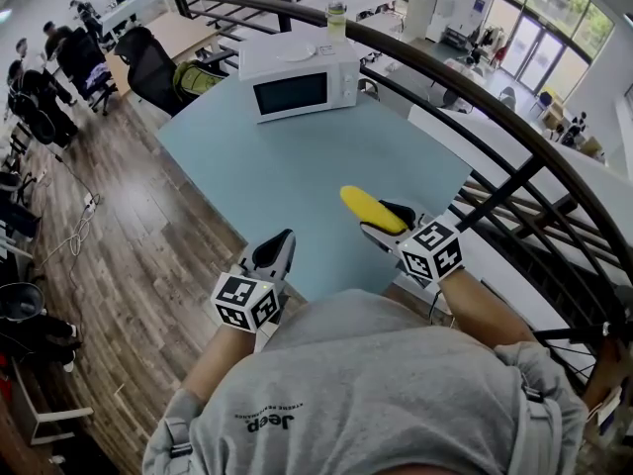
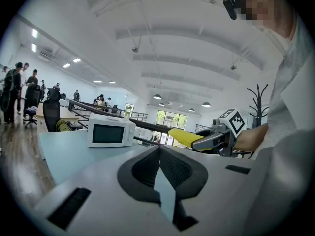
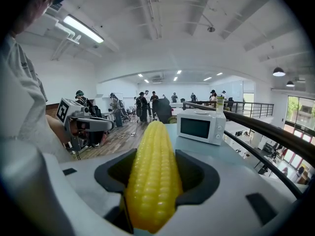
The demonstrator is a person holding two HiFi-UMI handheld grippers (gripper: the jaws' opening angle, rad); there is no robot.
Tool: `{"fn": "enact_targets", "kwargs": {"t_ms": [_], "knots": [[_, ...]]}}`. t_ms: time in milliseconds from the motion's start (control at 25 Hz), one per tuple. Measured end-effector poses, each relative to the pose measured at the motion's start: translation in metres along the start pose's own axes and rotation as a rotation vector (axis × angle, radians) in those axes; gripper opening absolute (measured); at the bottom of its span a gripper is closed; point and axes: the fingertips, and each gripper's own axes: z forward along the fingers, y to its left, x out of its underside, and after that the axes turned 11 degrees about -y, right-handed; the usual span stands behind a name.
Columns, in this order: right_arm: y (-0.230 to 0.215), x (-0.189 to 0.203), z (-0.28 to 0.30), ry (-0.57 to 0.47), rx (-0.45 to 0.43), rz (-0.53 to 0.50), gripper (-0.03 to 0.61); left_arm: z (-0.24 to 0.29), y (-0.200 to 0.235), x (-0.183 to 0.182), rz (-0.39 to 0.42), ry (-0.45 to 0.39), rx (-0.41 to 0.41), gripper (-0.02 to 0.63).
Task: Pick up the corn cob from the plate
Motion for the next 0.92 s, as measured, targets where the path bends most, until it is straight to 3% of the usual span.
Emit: {"fn": "enact_targets", "kwargs": {"t_ms": [920], "knots": [[0.005, -0.007, -0.007, -0.010, 0.003, -0.021, 0.255, -0.011, -0.002, -0.002, 0.002, -0.006, -0.011, 0.018]]}}
